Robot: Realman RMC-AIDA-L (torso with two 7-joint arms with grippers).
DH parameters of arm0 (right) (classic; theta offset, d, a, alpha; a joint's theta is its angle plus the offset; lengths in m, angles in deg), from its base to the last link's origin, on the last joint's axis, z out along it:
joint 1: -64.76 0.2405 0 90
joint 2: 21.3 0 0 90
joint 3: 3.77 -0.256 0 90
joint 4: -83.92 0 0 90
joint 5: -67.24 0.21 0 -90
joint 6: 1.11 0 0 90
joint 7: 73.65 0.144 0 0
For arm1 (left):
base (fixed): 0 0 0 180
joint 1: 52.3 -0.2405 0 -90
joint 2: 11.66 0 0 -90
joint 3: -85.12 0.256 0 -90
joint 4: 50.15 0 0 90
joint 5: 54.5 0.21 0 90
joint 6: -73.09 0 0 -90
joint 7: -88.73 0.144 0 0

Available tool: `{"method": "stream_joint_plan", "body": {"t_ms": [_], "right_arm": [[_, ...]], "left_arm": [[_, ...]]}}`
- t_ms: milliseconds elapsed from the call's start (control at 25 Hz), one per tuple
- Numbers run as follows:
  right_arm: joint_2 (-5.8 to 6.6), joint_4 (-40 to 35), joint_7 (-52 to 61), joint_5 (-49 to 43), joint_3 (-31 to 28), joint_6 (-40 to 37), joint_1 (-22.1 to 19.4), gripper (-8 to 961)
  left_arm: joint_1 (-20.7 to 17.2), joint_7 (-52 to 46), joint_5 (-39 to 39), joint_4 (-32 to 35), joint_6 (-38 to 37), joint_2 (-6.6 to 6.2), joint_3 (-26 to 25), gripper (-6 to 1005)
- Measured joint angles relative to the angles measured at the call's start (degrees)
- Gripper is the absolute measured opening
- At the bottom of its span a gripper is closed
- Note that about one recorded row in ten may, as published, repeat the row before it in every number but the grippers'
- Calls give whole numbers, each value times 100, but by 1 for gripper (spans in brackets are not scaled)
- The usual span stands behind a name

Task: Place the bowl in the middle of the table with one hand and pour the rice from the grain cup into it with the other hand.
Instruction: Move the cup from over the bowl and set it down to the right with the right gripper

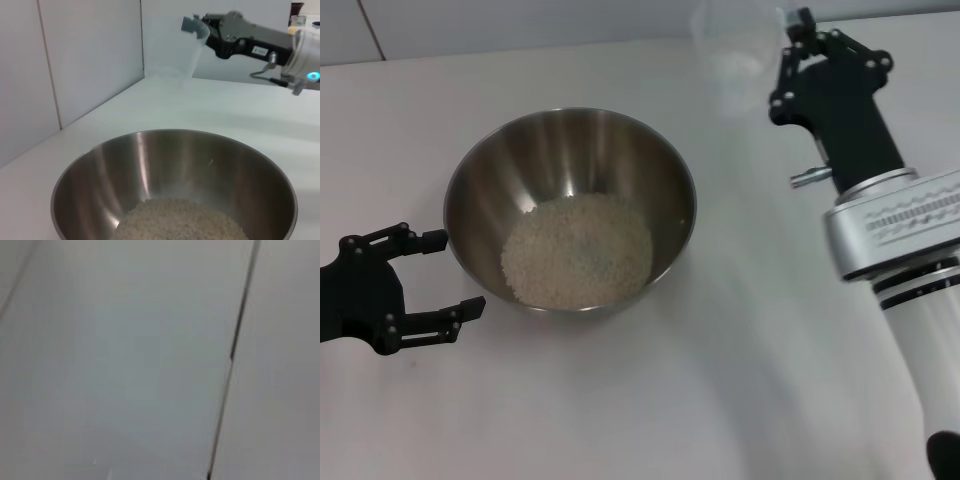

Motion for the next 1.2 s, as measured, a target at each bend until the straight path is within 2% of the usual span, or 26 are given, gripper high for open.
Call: {"method": "stream_joint_plan", "body": {"t_ms": [160, 280, 480, 840, 1200], "right_arm": [[-19, -767, 1137, 114, -39, 525, 257, 10], [-11, -1238, 1838, 148, -29, 1337, 546, 24], [9, -1454, 2004, 124, -23, 2232, 855, 47], [15, -1489, 2013, 86, 147, 2600, 960, 89], [12, -1463, 2047, -217, 171, 2658, 911, 130]], "left_arm": [[2, 1, 0, -17, -1, 6, 2, 868], [4, 3, 0, -36, 5, 8, 2, 868], [21, 4, 0, -24, 5, 8, 2, 868], [71, 5, 0, -48, 13, 16, 1, 868], [93, 5, 0, -51, 7, 18, 1, 868]]}}
